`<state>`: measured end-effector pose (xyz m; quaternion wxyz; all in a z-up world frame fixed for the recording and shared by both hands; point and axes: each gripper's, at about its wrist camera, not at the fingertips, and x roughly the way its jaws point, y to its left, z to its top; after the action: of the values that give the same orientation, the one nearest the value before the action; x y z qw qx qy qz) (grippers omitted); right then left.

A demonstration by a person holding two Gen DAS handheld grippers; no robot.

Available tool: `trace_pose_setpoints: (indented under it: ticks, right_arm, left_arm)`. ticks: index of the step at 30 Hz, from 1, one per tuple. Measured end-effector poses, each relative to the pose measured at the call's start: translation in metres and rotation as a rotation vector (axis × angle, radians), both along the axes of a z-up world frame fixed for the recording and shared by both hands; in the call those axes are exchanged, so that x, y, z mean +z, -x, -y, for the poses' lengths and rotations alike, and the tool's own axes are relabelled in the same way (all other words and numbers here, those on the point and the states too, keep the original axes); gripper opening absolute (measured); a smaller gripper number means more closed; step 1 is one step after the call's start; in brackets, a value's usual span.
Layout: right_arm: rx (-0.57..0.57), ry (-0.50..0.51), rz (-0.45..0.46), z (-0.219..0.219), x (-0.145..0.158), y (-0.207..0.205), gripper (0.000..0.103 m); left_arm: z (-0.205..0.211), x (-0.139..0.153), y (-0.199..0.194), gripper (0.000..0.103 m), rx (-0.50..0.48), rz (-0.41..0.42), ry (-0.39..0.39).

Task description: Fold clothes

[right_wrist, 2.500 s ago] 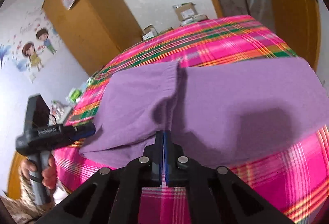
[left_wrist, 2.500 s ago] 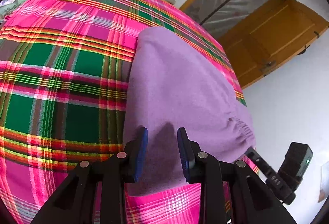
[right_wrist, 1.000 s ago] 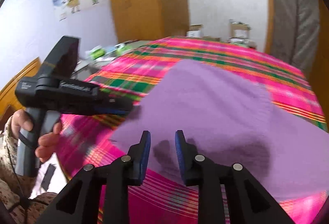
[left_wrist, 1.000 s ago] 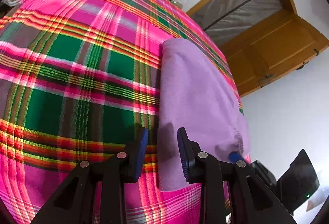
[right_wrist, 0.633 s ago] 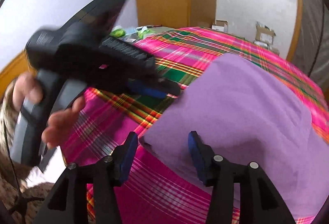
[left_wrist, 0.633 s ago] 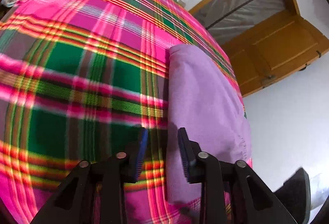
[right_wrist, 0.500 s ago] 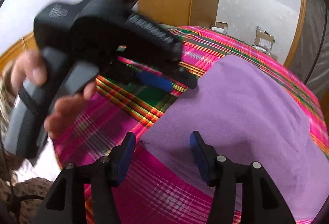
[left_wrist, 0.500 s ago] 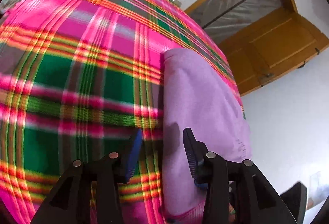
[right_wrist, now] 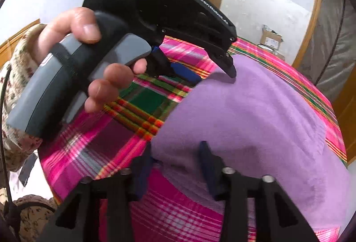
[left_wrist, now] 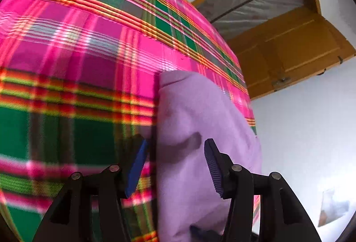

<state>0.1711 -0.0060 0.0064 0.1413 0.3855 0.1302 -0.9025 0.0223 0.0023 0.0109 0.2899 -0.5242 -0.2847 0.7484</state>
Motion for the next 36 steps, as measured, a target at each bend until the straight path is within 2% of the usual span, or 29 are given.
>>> trace_pose_setpoints:
  ticks: [1, 7, 9, 10, 11, 14, 20, 25, 29, 36]
  right_arm:
    - [-0.008, 0.012, 0.0, -0.003, 0.001, 0.001, 0.026]
    - [-0.022, 0.035, -0.012, -0.007, 0.005, -0.003, 0.017]
    - [-0.025, 0.041, -0.018, -0.007, 0.008, -0.003, 0.016]
    - [-0.026, 0.041, -0.024, -0.007, 0.011, -0.004, 0.016]
    - [-0.027, 0.046, -0.028, -0.006, 0.013, -0.004, 0.015]
    - [-0.033, 0.044, -0.041, -0.006, 0.019, -0.006, 0.015]
    - [-0.044, 0.024, -0.078, 0.004, 0.028, -0.009, 0.013]
    - [-0.03, 0.045, -0.085, 0.015, 0.037, -0.007, 0.013]
    - [0.012, 0.047, -0.079, 0.029, 0.038, -0.005, 0.013]
    - [0.124, 0.07, -0.066, 0.058, 0.04, -0.004, 0.013]
  left_arm:
    - [-0.002, -0.002, 0.004, 0.055, -0.007, 0.01, -0.02]
    - [-0.013, -0.009, 0.023, 0.051, -0.028, 0.07, -0.108]
    - [-0.015, -0.013, 0.027, 0.035, -0.033, 0.09, -0.125]
    - [-0.015, -0.014, 0.028, 0.031, -0.033, 0.095, -0.128]
    - [-0.015, -0.016, 0.029, 0.017, -0.032, 0.101, -0.13]
    - [-0.013, -0.019, 0.031, 0.012, -0.013, 0.109, -0.149]
    - [0.0, -0.006, 0.029, 0.011, 0.0, 0.058, -0.17]
    - [0.014, 0.007, 0.024, 0.011, 0.017, 0.005, -0.191]
    - [0.039, 0.014, 0.014, 0.011, 0.025, -0.038, -0.175]
    - [0.08, 0.021, -0.002, 0.011, 0.091, -0.067, -0.14]
